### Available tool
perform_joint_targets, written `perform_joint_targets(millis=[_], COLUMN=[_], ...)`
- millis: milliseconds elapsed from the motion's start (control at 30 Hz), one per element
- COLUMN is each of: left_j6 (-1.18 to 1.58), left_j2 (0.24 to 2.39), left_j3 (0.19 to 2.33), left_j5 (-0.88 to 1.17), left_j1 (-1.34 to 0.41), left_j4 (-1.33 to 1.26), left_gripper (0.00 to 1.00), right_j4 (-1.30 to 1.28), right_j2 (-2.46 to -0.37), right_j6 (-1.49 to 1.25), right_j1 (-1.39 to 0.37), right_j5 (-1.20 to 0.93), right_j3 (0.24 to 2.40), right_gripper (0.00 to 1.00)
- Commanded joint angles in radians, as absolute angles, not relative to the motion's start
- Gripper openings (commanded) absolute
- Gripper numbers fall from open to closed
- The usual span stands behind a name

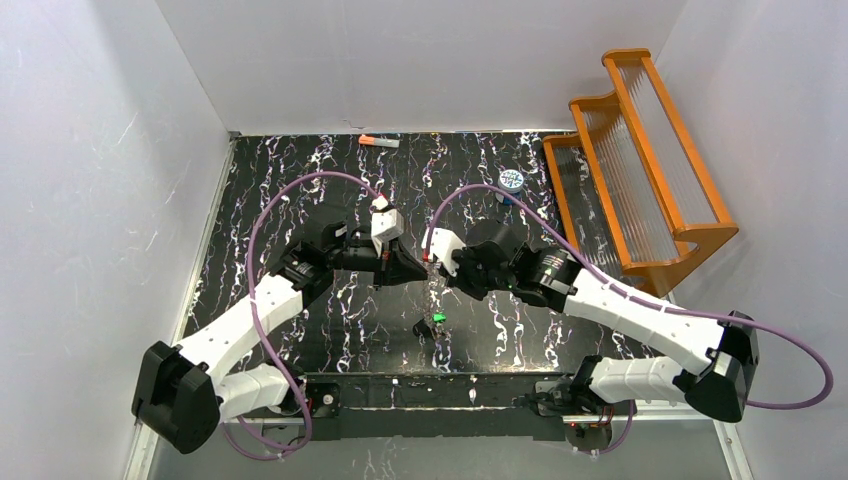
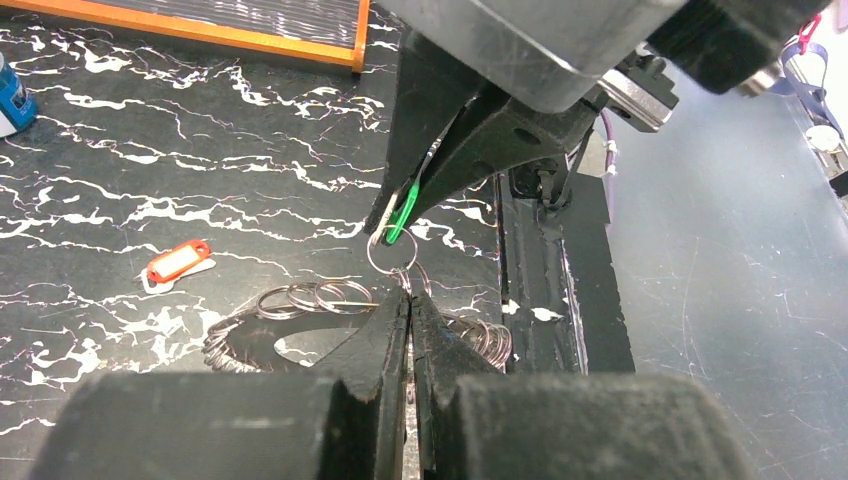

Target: Remove the keys from the keyring

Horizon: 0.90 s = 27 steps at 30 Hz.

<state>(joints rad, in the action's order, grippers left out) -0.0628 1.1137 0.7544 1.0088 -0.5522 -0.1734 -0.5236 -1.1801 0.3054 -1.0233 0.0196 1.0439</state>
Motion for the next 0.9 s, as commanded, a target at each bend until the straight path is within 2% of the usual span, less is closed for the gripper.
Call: perform_joint_targets(millis=[0,633,867], left_j6=[-0.075,-0.083,-0.081], left_j2=[1.066,1.014,1.014], left_j3=[0.778,0.762,0.76], left_j5=[1.029,0.933,0.889], left_j1=[-0.557,-0.557,-0.557], left_j4=[-0.158,-0.156,-0.15], left_gripper=[0.0,0.0,0.0], right_j4=[-0.498,-0.572,-0.58], right_j2=[-1.185,-1.243,-1.218], right_j6=[0.269,0.279,0.281], right_j1=[-1.021,-1.02,-1.021], right_j5=[0.009,-0.093,-0.055], right_j3=[1.052,1.095,1.111], right_gripper=[0.01,0.01,0.01])
